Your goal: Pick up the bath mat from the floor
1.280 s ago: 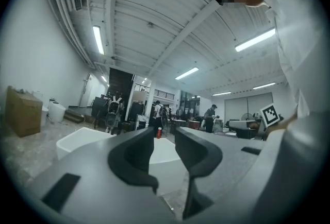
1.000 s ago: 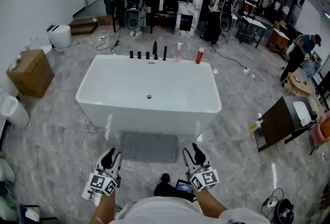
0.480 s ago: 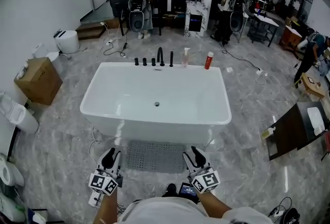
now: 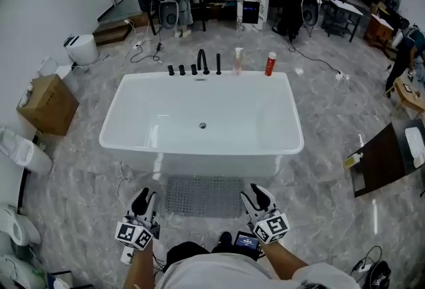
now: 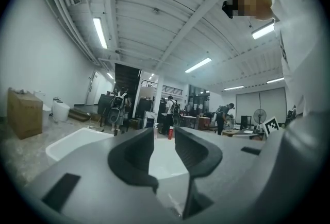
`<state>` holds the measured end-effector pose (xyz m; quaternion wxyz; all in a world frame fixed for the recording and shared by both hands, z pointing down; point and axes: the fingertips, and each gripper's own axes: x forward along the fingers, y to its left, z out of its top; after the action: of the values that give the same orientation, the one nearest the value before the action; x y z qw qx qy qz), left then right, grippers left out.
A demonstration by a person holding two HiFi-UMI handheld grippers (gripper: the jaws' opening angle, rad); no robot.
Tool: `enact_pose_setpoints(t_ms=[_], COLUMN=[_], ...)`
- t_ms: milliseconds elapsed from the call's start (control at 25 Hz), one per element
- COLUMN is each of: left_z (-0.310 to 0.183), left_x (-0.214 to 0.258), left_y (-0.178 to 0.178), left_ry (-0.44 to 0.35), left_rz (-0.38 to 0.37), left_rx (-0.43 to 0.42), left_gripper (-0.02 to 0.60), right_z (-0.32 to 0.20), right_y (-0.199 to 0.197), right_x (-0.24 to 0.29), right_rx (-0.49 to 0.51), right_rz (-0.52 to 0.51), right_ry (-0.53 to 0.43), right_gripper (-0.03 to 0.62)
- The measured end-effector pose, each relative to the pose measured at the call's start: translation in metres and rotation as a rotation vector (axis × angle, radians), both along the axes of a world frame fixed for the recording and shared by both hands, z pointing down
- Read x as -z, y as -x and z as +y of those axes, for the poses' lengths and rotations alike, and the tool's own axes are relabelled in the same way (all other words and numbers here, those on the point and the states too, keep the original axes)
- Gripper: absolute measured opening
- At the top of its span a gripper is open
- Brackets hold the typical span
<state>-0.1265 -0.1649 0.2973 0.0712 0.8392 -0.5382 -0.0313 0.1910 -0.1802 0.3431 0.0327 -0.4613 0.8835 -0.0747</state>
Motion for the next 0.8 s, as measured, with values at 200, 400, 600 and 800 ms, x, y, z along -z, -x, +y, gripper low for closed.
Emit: enact_pose_setpoints(t_ms=[200, 400, 600, 800], left_z=[-0.016, -0.03, -0.052, -0.065], left_x=[-0.019, -0.048, -0.07, -0.115], left_y=[0.001, 0.022, 0.049, 0.086], left_ry=[0.045, 0.094, 0.129, 0.176], left_rz=[-0.014, -0.001, -0.002, -0.036], left_rx=[-0.007, -0.009, -0.048, -0.06], left_gripper=[0.13, 0.13, 0.132, 0.132], right_z=[-0.019, -0.036, -0.047, -0.046], right_y=[0.002, 0.01, 0.016, 0.024], right_x=[-0.022, -0.051, -0.073, -0.117], right_rx=[0.003, -0.013, -0.078, -0.111], right_rz=[0.014, 0.036, 0.047, 0.105], right_ry=[0.049, 0.105, 0.164, 0.222], right_gripper=[0.198, 0.198, 0.198, 0.198])
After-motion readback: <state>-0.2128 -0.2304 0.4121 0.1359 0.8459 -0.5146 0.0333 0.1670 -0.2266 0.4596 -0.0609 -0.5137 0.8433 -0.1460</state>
